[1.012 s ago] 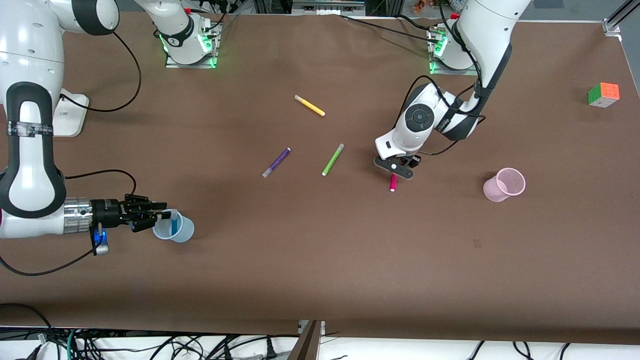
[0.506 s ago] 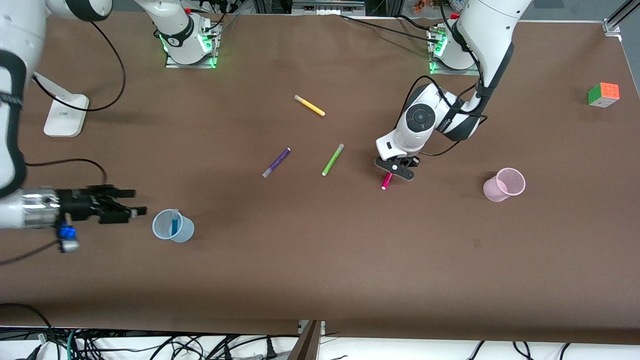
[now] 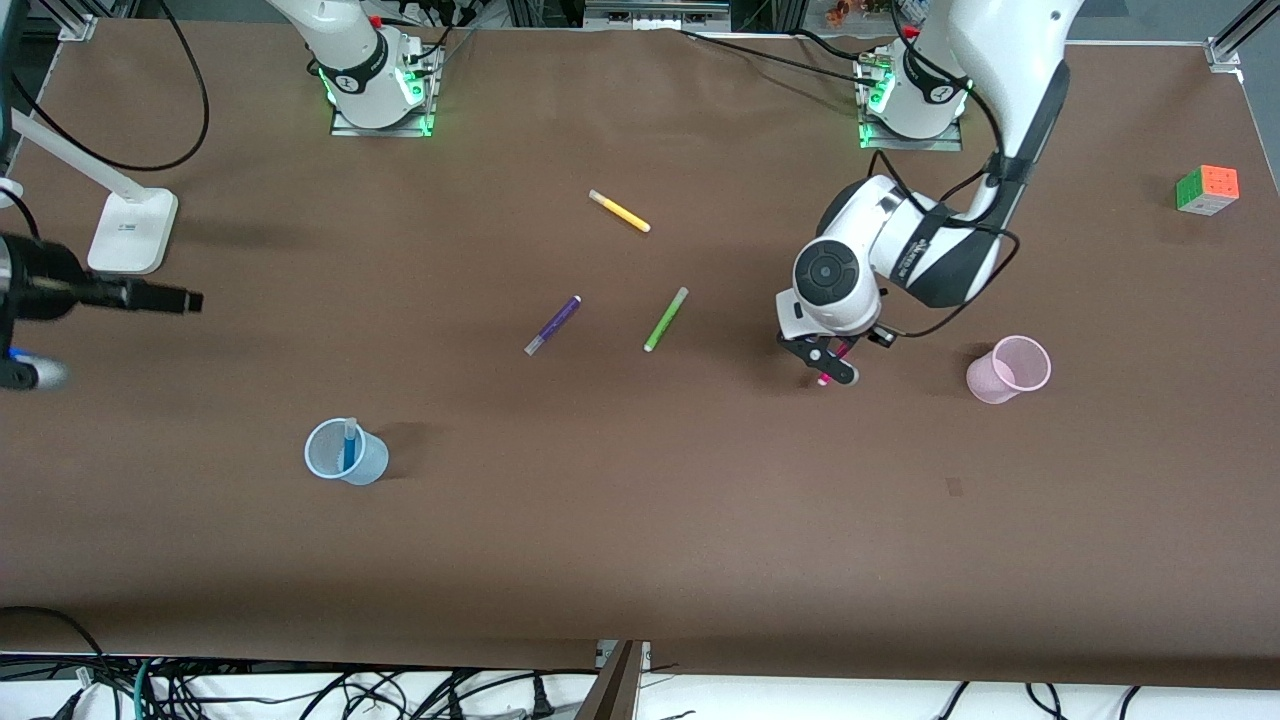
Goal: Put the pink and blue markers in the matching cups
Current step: 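Drop the blue marker into the blue cup while the left gripper carries pink, then lower the pink marker into the pink cup with the left gripper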
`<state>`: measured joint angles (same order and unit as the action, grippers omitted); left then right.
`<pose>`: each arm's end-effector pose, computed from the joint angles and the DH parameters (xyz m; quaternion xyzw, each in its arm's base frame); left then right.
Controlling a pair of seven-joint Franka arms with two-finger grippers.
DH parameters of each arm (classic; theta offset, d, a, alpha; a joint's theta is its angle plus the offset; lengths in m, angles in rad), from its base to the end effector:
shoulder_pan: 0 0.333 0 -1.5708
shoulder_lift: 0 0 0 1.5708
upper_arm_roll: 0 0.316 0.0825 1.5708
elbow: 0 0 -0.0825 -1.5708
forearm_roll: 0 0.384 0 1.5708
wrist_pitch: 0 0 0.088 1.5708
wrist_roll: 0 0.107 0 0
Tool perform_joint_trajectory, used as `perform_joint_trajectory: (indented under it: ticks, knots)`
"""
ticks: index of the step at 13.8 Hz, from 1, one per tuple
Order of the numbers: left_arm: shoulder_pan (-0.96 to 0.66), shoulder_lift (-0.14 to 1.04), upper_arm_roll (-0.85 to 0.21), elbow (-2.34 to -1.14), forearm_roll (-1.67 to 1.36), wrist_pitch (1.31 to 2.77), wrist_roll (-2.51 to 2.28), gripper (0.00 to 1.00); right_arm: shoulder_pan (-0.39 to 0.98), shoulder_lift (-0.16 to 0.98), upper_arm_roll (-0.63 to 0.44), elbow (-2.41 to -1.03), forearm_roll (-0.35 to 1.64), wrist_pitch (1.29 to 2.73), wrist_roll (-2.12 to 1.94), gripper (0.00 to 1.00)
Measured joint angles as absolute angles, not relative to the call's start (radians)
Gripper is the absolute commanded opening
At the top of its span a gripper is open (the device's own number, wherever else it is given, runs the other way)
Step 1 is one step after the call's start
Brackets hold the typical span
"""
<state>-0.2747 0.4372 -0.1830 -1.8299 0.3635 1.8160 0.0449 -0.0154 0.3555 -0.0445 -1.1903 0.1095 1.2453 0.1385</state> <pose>0.5464 -0.2304 0.2725 -0.9149 0.3192 0.1850 0.1638 0.6214 -0.0178 0.5651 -0.9838 0.0881 0.1511 0.0401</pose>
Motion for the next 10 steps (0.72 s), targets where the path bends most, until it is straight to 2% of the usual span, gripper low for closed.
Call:
perform_joint_trajectory:
  ticks: [5,7,10]
  knots:
    - [-0.166,0.438,-0.153,-1.692,0.509,1.550,0.344,0.00,-0.009,0.105,-0.042,-1.610,0.045,1.480,0.122,1.00]
    - [-0.129,0.438,-0.151,-1.660,0.614,1.499,0.456,0.00,-0.008,0.042,-0.041,-1.714,0.040,1.520,0.121,1.00]
    - [-0.066,0.451,-0.148,-1.650,0.716,1.489,0.643,0.00,-0.008,-0.002,-0.040,-1.777,0.038,1.559,0.120,1.00]
